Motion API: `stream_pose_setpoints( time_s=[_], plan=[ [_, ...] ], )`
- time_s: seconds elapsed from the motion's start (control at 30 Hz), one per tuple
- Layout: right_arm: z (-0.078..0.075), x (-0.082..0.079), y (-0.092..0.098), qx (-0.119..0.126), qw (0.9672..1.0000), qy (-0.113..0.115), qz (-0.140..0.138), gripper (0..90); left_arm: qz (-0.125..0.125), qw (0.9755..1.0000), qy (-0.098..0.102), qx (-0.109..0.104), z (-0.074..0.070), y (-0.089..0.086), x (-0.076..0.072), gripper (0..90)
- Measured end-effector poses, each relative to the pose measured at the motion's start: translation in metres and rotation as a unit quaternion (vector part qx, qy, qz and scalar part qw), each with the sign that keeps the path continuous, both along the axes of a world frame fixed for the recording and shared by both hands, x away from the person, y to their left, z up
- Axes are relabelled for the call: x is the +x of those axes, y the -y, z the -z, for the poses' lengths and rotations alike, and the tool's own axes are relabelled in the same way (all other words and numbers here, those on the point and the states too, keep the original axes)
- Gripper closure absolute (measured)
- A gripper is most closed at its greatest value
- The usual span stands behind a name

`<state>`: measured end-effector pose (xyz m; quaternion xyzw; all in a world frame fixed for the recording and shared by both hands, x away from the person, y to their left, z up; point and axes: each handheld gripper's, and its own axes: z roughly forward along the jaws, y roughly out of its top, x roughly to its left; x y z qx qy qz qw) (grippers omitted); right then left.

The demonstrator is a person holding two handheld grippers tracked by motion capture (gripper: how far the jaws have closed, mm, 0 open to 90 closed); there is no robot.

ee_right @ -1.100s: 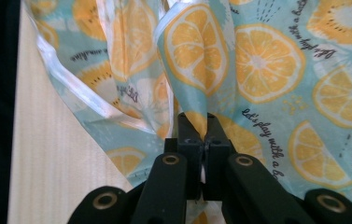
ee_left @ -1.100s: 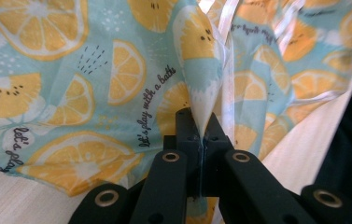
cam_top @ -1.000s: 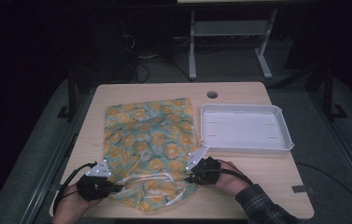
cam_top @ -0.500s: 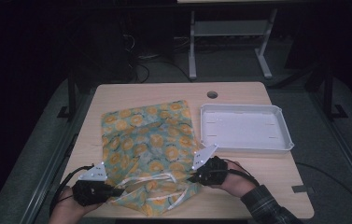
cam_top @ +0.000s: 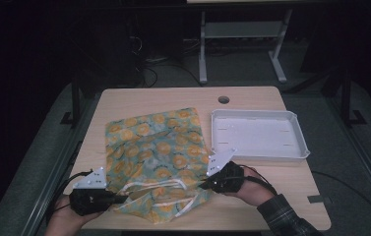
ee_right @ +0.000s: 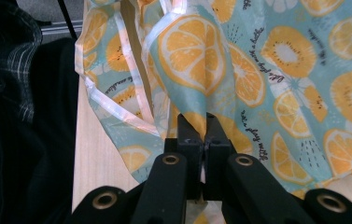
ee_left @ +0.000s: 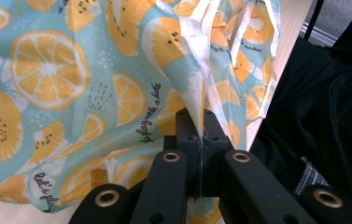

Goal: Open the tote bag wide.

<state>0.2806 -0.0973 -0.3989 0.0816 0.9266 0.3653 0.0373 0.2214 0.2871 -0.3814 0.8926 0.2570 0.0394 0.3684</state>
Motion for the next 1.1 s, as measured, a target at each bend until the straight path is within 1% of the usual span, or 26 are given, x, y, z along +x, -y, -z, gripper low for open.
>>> stream_pose_setpoints(
  time_s=[0.07,0.13,0.17,0.2,0.23,0.37,0.4,0.47,0.5,0.53,0.57,0.6,0.63,0.67,0.7,0.83,0.87,0.9,0.97,1.07,1.1],
  plan=[
    [-0.003,0.002,0.000,0.005,1.0000,0.007,-0.001,88.1,-0.003,1.0000,0.001,-0.003,-0.003,-0.001,0.002,89.0],
    [-0.006,0.003,-0.001,0.009,0.9999,0.011,0.001,88.1,-0.003,1.0000,0.006,-0.002,-0.007,-0.002,0.006,89.0],
    [-0.007,0.004,-0.001,0.009,0.9999,0.008,0.002,88.1,-0.004,1.0000,0.007,-0.002,-0.009,-0.003,0.007,89.0],
    [-0.008,0.006,-0.002,0.009,0.9999,0.013,0.000,88.1,-0.005,0.9999,0.009,-0.005,-0.011,-0.003,0.009,89.0],
    [-0.009,0.007,-0.002,0.011,0.9999,0.012,0.001,88.1,-0.006,0.9999,0.010,-0.007,-0.012,-0.004,0.011,89.0],
    [-0.012,0.012,-0.001,0.013,0.9998,0.013,0.007,88.1,-0.009,0.9998,0.008,-0.016,-0.018,-0.005,0.016,89.0],
    [-0.014,0.015,-0.001,0.015,0.9997,0.017,0.005,88.1,-0.008,0.9998,0.009,-0.017,-0.019,-0.005,0.018,89.0],
    [-0.016,0.018,-0.002,0.021,0.9996,0.014,0.011,88.1,-0.011,0.9998,0.008,-0.018,-0.022,-0.005,0.021,89.0],
    [-0.018,0.020,-0.001,0.018,0.9996,0.019,0.008,88.1,-0.012,0.9997,0.008,-0.019,-0.023,-0.005,0.023,89.0],
    [-0.018,0.021,-0.001,0.022,0.9996,0.016,0.013,88.1,-0.011,0.9997,0.011,-0.019,-0.025,-0.005,0.025,88.9],
    [-0.020,0.024,0.000,0.022,0.9995,0.022,0.011,88.1,-0.012,0.9997,0.010,-0.021,-0.027,-0.005,0.027,88.9],
    [-0.022,0.024,0.000,0.025,0.9994,0.017,0.016,88.1,-0.013,0.9997,0.010,-0.020,-0.029,-0.005,0.029,88.9],
    [-0.023,0.027,0.001,0.027,0.9993,0.022,0.015,88.1,-0.014,0.9995,0.010,-0.025,-0.030,-0.005,0.030,88.9],
    [-0.024,0.028,0.001,0.028,0.9992,0.021,0.019,88.1,-0.014,0.9995,0.012,-0.025,-0.032,-0.005,0.032,88.9],
    [-0.026,0.029,0.001,0.034,0.9990,0.013,0.026,88.1,-0.016,0.9995,0.012,-0.025,-0.034,-0.005,0.034,88.9],
    [-0.033,0.037,0.001,0.039,0.9986,0.020,0.031,88.1,-0.015,0.9995,0.018,-0.021,-0.041,-0.006,0.041,88.9],
    [-0.033,0.040,0.001,0.040,0.9984,0.030,0.024,88.1,-0.017,0.9994,0.020,-0.023,-0.043,-0.007,0.043,88.8],
    [-0.036,0.041,0.000,0.042,0.9983,0.021,0.034,88.1,-0.018,0.9993,0.021,-0.024,-0.044,-0.007,0.044,88.9],
    [-0.040,0.045,-0.001,0.042,0.9981,0.031,0.033,88.1,-0.020,0.9993,0.023,-0.024,-0.047,-0.009,0.048,88.8],
    [-0.045,0.049,-0.004,0.043,0.9977,0.029,0.043,88.1,-0.028,0.9989,0.026,-0.026,-0.050,-0.010,0.054,88.9],
    [-0.046,0.051,-0.005,0.041,0.9977,0.033,0.043,88.1,-0.029,0.9989,0.028,-0.025,-0.051,-0.010,0.056,88.9]
  ],
)
